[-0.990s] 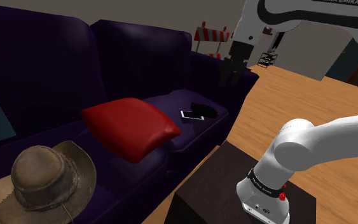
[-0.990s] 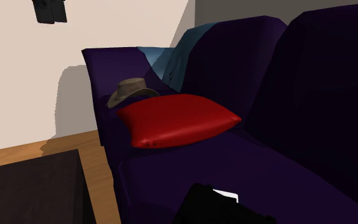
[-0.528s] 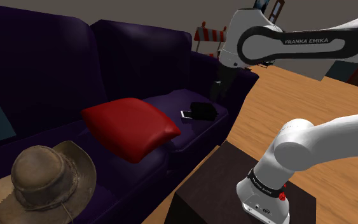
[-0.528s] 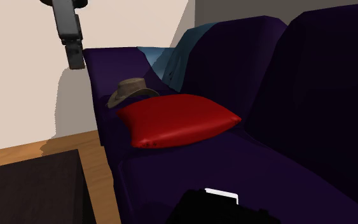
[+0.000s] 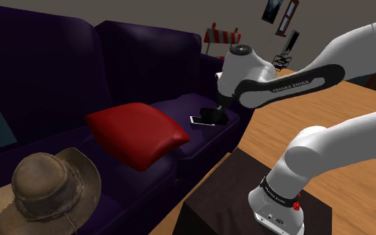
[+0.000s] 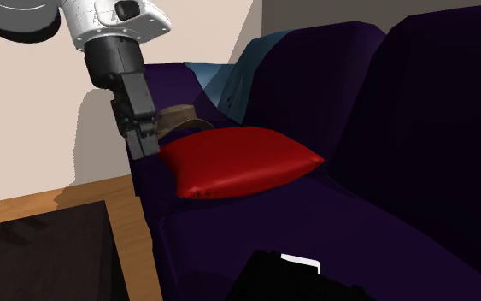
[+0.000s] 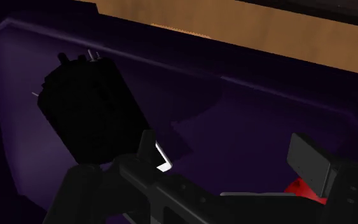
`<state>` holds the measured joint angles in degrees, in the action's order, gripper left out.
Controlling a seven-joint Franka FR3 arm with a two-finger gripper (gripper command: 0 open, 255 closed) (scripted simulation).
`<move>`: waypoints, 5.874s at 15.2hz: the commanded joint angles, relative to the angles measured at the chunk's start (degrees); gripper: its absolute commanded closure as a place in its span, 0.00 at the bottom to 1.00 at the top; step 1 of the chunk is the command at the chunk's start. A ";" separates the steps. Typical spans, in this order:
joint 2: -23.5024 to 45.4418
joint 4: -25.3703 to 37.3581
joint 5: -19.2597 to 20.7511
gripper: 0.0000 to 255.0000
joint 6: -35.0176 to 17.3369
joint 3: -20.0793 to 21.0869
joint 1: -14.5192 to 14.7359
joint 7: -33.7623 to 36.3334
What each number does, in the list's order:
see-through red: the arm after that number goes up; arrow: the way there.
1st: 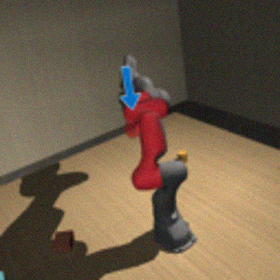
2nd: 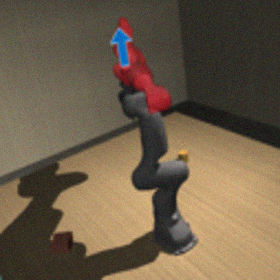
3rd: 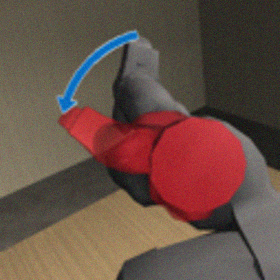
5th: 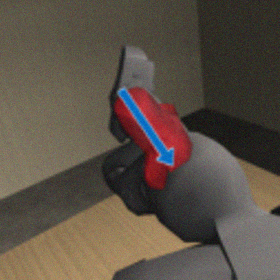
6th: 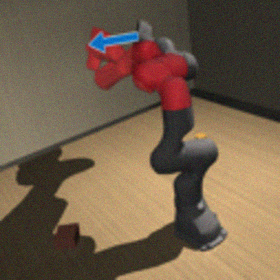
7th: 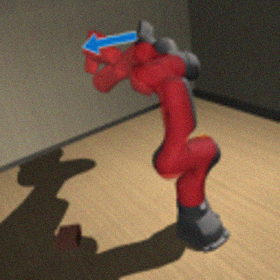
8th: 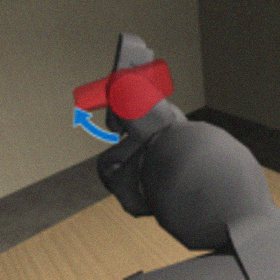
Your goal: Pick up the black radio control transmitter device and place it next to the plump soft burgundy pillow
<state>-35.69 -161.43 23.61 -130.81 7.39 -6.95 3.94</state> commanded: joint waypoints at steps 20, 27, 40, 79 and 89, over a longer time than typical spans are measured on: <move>46.64 16.43 90.73 0.00 -5.70 15.23 -28.23 53.69; 48.94 18.09 92.55 0.00 -5.40 14.55 -28.68 54.18; 48.96 18.11 92.55 1.00 -5.40 14.55 -28.67 54.18; 29.88 23.46 60.38 1.00 -15.30 14.67 -28.85 19.28; 51.44 48.50 58.53 1.00 -4.48 17.46 -24.82 13.33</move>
<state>13.22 -116.17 82.19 -136.53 24.69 -32.36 18.08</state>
